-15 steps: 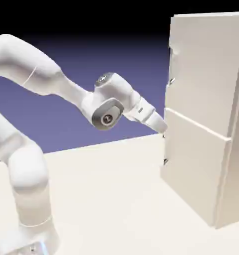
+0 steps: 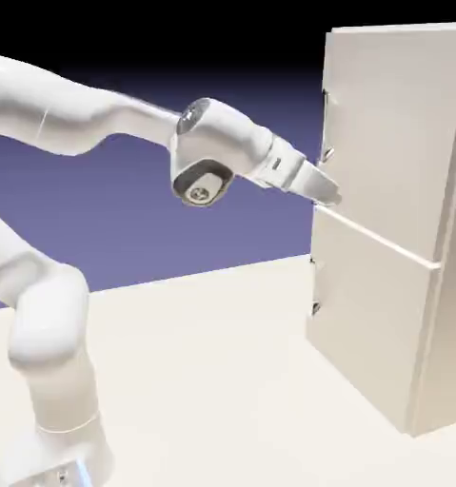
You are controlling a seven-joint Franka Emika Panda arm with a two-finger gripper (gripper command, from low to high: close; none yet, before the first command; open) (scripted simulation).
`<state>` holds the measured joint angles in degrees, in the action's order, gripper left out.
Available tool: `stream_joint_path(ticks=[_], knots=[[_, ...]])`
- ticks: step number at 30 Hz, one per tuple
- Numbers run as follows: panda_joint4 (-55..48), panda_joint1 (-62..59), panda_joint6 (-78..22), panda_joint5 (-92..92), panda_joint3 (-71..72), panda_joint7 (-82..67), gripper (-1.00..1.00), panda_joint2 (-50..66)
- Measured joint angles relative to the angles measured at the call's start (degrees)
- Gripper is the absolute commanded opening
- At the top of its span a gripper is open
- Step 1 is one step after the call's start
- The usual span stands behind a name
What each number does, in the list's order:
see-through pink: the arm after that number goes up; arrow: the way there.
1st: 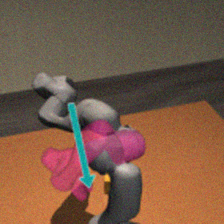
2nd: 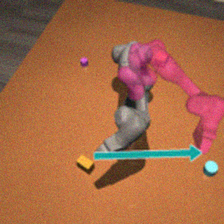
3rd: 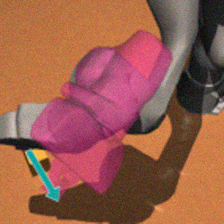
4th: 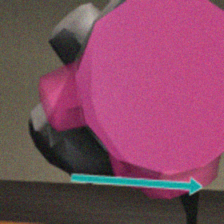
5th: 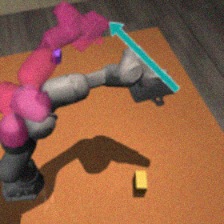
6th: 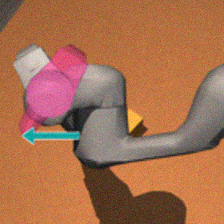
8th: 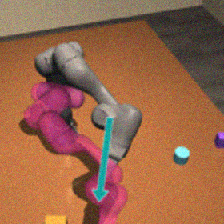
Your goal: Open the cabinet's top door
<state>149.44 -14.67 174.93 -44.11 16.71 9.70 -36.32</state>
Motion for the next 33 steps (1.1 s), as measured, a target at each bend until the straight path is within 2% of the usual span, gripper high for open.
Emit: stream_joint_path(ticks=[33], knots=[[-21.6,-28.6,1.7,-82.2,31.2,-61.1,0.0,-6.8]])
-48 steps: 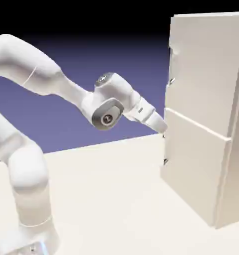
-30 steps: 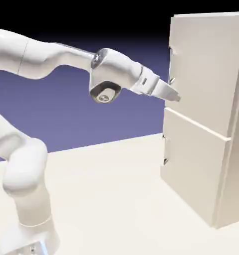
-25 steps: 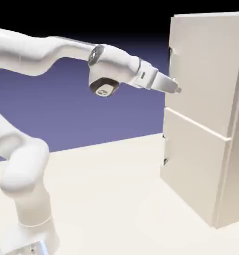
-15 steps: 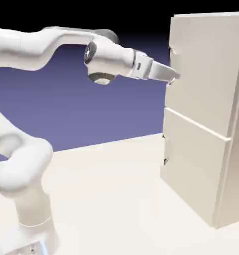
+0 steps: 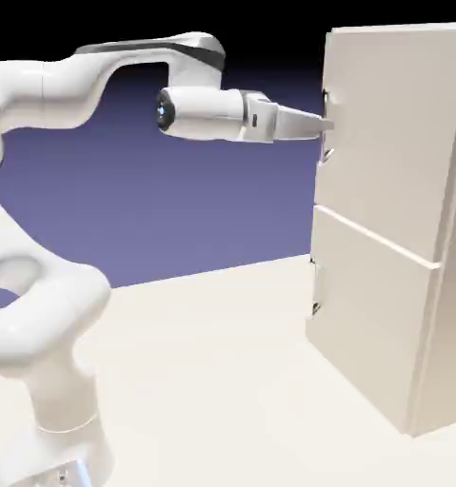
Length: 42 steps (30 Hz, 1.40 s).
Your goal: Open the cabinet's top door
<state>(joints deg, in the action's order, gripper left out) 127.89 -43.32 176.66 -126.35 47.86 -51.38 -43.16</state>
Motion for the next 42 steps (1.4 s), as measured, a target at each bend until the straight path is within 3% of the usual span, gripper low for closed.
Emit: stream_joint_path(ticks=[15,22,23,33,42], knots=[[-9.8,-13.0,0.8,-37.4,14.2,-27.8,0.0,-3.1],[-17.3,-23.9,0.1,-39.6,22.0,-29.4,0.0,-0.3],[-18.2,-25.1,0.0,-39.6,22.9,-29.4,-1.0,0.0],[-7.9,-8.5,-6.3,-33.7,10.8,-31.1,-1.0,3.8],[5.0,7.8,-15.7,-18.0,-3.6,-20.8,-1.0,0.7]])
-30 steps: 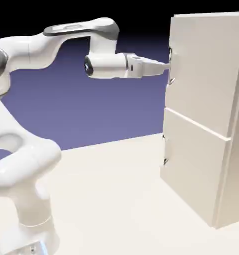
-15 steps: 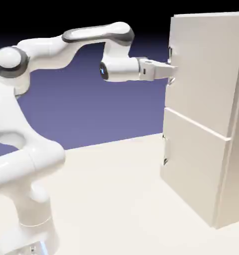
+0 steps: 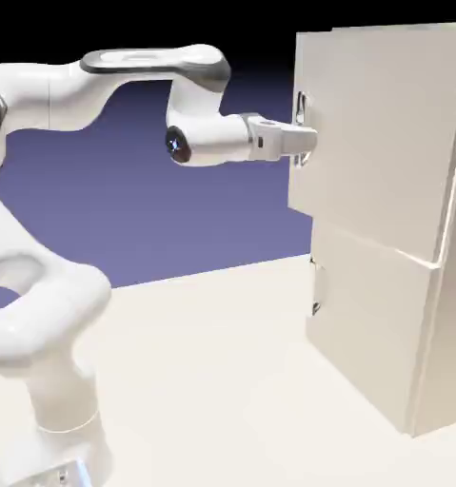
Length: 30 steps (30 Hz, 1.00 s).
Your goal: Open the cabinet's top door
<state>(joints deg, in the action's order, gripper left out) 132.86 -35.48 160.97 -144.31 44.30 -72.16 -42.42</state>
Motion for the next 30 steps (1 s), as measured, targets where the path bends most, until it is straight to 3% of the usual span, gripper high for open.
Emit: stream_joint_path(ticks=[8,16,30], knots=[[12.5,13.9,-11.7,17.3,-16.6,8.3,-1.0,-6.3],[21.4,19.5,-27.5,36.8,-33.2,15.1,-1.0,-13.6],[19.3,19.9,-59.8,66.8,-62.3,16.8,-1.0,-10.7]])
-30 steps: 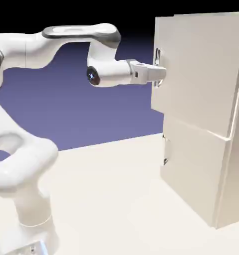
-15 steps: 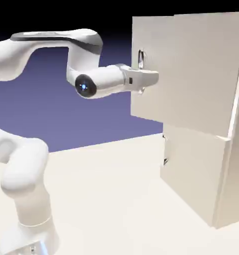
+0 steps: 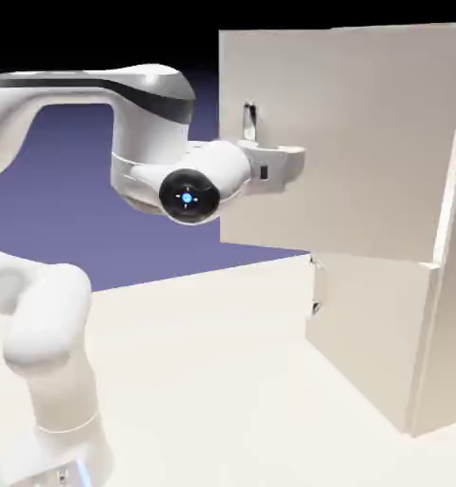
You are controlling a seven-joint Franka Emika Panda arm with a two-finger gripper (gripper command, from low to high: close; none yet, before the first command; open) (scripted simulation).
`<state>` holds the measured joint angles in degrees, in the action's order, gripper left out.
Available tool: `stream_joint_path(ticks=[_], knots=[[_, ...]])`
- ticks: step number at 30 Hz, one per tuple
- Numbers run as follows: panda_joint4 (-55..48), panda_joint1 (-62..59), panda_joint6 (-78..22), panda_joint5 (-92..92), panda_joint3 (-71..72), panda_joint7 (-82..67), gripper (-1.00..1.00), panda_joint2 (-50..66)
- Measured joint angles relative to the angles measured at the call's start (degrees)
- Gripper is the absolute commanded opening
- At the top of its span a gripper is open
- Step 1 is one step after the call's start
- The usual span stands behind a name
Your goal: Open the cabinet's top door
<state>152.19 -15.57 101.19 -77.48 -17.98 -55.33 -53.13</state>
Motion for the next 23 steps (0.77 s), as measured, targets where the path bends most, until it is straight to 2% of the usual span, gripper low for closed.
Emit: stream_joint_path(ticks=[12,23], knots=[[-19.3,9.9,-29.9,15.8,-24.3,-5.1,-1.0,18.5],[-39.6,23.5,-56.3,16.7,-46.1,-13.7,-1.0,40.6]])
